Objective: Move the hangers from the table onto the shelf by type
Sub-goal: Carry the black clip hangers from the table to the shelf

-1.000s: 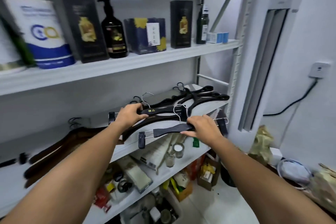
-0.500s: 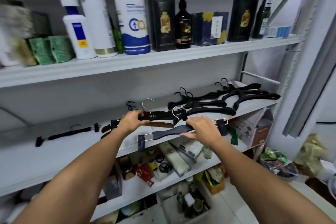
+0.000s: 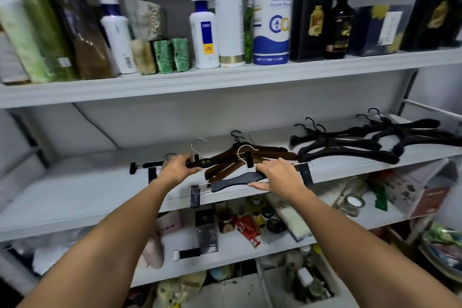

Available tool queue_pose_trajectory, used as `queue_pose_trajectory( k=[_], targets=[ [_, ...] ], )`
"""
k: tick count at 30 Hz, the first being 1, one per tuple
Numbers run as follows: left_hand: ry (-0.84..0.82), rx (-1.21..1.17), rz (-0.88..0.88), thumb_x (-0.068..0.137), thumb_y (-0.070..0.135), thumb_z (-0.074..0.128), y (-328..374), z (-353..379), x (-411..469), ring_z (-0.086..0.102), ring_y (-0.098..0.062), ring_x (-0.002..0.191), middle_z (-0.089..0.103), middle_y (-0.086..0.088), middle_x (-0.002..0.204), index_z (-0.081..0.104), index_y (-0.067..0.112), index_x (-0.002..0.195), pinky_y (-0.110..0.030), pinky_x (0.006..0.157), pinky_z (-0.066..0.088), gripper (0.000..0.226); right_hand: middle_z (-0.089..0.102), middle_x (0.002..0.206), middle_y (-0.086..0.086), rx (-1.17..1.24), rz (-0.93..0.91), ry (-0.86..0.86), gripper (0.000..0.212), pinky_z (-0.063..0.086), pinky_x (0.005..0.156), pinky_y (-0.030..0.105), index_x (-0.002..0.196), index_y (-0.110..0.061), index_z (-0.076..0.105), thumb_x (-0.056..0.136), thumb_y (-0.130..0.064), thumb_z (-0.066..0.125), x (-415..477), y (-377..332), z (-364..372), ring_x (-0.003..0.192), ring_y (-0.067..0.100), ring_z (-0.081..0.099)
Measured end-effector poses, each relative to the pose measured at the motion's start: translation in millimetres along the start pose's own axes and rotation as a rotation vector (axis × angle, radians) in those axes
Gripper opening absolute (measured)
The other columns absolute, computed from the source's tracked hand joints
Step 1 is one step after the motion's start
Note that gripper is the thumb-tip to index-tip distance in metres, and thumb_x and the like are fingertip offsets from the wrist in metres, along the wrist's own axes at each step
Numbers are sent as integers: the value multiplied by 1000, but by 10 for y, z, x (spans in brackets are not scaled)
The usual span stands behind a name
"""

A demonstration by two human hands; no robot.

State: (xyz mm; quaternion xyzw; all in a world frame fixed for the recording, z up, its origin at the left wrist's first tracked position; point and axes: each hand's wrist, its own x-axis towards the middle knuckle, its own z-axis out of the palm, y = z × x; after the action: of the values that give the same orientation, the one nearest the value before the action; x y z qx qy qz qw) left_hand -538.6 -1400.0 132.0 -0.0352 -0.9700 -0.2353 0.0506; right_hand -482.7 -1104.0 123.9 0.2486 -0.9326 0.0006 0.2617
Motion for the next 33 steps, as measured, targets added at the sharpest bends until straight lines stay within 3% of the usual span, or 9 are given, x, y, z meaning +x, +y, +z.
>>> queue_pose_trajectory(
  k=[5, 9, 19, 33],
  targets=[
    [53, 15, -88, 79, 48, 68, -517, -194, -124, 55, -24, 74, 58, 0, 77, 49, 24, 81, -28, 57, 34, 31, 63, 71, 1, 6, -104, -15, 43, 38, 65, 29, 81, -15, 62, 81, -58, 62, 332, -359, 168, 70, 21, 63],
    [71, 58, -147, 78, 48, 70, -808, -275, -170, 55, -21, 77, 59, 6, 79, 51, 25, 74, -29, 60, 34, 30, 67, 89, 1, 40, -117, -80, 50, 42, 80, 32, 98, -16, 62, 87, -63, 48, 554, -519, 347, 87, 21, 62],
    [73, 106, -126, 80, 46, 68, -1171, -251, 262, 50, -16, 76, 55, 9, 77, 57, 20, 82, -31, 69, 34, 28, 67, 95, -2, 93, -148, -128, 48, 37, 83, 28, 101, -21, 62, 87, -64, 47, 1081, -427, 866, 92, 18, 62],
    [-67, 98, -217, 83, 39, 68, -1585, -100, 1098, 50, -18, 78, 56, 2, 85, 49, 22, 83, -26, 68, 32, 26, 66, 94, -2, 70, -209, -215, 53, 39, 84, 28, 102, -19, 61, 88, -66, 42, 1949, -319, 1607, 89, 18, 63]
  ],
)
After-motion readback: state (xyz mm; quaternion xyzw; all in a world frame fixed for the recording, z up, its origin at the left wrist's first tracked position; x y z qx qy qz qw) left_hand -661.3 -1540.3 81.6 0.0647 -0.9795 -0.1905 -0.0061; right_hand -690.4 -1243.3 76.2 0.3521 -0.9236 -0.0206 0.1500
